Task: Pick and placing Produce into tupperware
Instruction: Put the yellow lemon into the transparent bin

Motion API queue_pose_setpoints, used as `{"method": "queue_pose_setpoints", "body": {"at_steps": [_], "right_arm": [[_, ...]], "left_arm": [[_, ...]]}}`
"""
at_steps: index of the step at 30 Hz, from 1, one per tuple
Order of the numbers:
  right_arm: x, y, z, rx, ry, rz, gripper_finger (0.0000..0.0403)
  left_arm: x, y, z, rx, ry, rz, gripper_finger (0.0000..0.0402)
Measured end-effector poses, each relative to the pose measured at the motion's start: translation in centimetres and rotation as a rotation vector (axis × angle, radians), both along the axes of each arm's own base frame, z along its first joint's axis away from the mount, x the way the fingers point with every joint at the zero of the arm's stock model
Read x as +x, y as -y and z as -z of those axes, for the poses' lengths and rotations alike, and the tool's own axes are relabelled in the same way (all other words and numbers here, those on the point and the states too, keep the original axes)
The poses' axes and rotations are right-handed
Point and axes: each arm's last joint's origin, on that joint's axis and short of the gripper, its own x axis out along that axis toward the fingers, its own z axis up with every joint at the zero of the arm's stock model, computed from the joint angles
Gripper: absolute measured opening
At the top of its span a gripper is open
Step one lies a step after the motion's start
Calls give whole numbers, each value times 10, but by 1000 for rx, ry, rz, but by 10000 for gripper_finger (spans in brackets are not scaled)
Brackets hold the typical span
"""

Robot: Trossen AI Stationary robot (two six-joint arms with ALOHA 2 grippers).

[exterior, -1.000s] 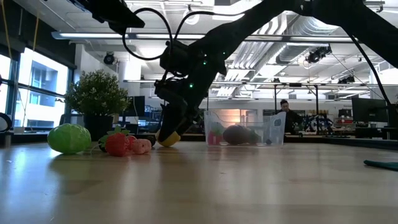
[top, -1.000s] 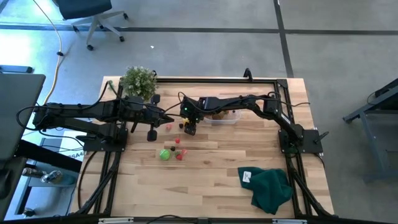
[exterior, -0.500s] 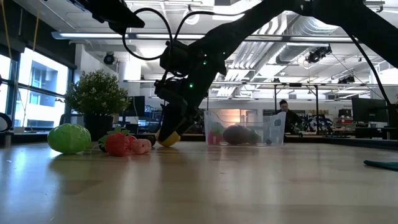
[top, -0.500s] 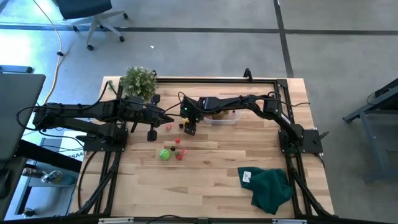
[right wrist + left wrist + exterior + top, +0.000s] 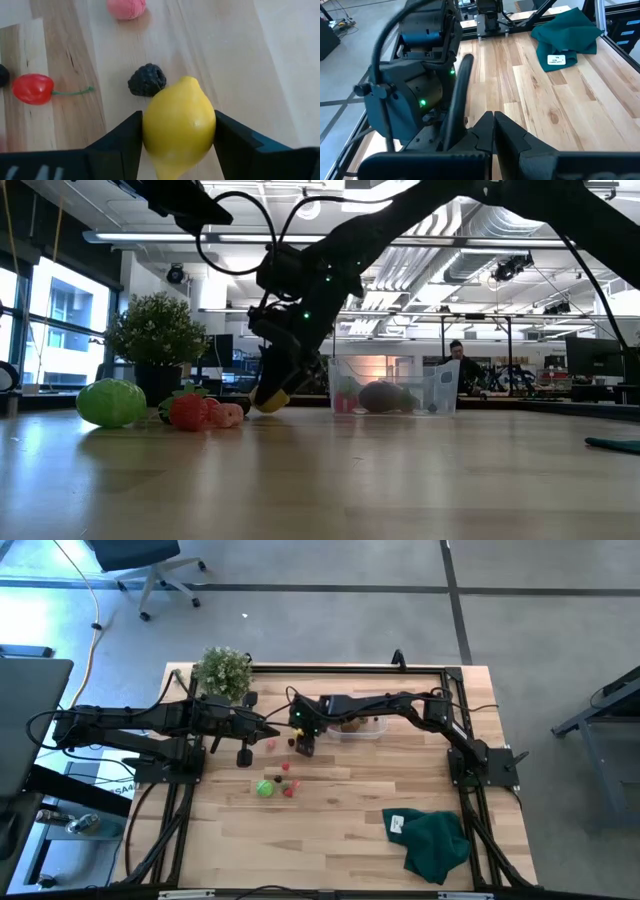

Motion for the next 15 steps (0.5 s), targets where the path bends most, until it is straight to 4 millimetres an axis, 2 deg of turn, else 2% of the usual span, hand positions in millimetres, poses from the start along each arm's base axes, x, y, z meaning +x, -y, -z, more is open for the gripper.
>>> {"method": "queue_pose_setpoints", "body": {"at_steps": [7,15], "right_arm": [[3,5,-14,-6,6,10,176],[3,15,-40,-34,-42,21,175]], "left_arm": [[0,0,0,0,0,-1,5],[0,0,0,0,0,0,5]]}}
